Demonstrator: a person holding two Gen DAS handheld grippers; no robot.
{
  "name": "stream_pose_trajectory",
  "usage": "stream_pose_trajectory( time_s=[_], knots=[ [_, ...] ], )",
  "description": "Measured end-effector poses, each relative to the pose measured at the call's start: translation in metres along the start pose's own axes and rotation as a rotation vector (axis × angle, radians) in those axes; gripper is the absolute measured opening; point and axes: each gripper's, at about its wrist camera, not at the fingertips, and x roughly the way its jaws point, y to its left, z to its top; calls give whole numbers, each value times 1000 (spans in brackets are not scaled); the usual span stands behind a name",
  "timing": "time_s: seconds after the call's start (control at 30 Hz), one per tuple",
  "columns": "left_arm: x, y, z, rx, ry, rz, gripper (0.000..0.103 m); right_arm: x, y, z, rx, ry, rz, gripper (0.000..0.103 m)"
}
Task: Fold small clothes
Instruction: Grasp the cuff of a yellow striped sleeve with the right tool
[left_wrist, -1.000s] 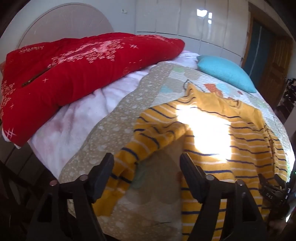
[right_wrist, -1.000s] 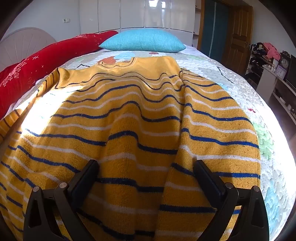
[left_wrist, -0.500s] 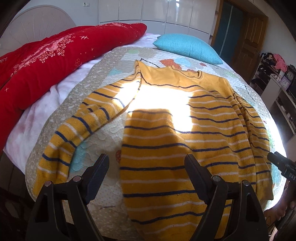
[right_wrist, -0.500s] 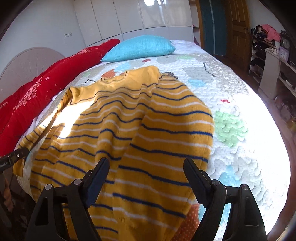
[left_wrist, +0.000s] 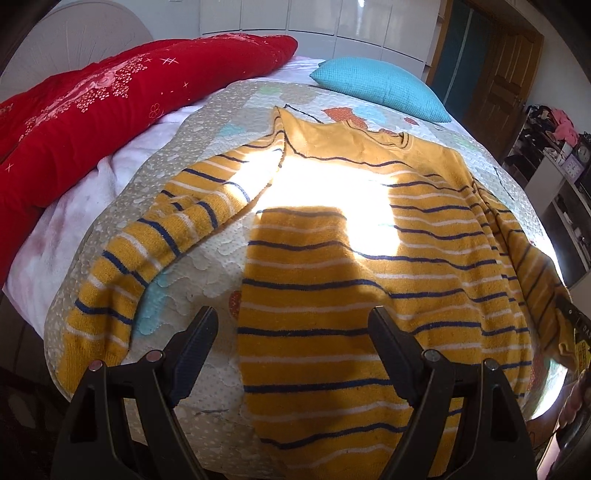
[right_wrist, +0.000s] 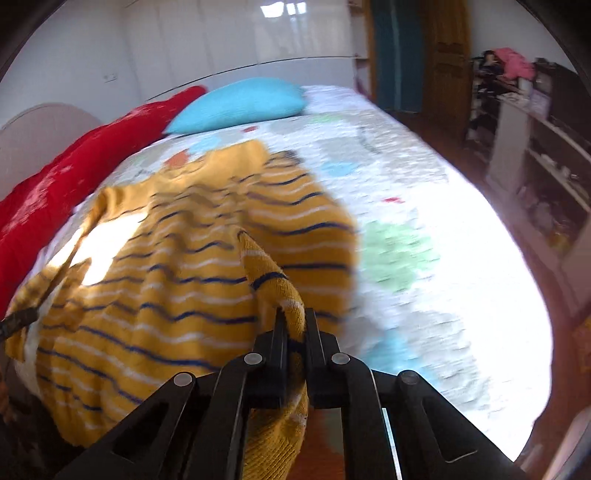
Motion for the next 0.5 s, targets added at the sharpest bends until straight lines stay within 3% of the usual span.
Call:
stream_pose_trajectory(
  time_s=[0.1,0.13,0.17,0.2,0.27,0.33,0.43,0.5],
  knots=[
    [-1,9,1,-25,-6,10,82,14,-60,23,65,-16,-334,8],
    [-2,12,0,-35,-7,14,82,21,-74,29,62,7,-460,12],
    [-2,17,-1,-43,-6,18,82,26,-83,31,72,42,-528,12],
    [-3,21,-2,-51,-3,23,82,24,-88,30,101,59,-505,12],
    [-2,29,-7,-61,8,36,82,9,-79,22,145,40,-348,22],
    [4,36,-13,-69,34,43,82,-2,-50,8,113,42,-189,43],
    [14,41,-26,-85,92,-5,82,-5,-6,-26,85,78,100,47],
    [18,35,-36,-70,112,-49,82,1,27,-44,72,143,237,48]
  ],
)
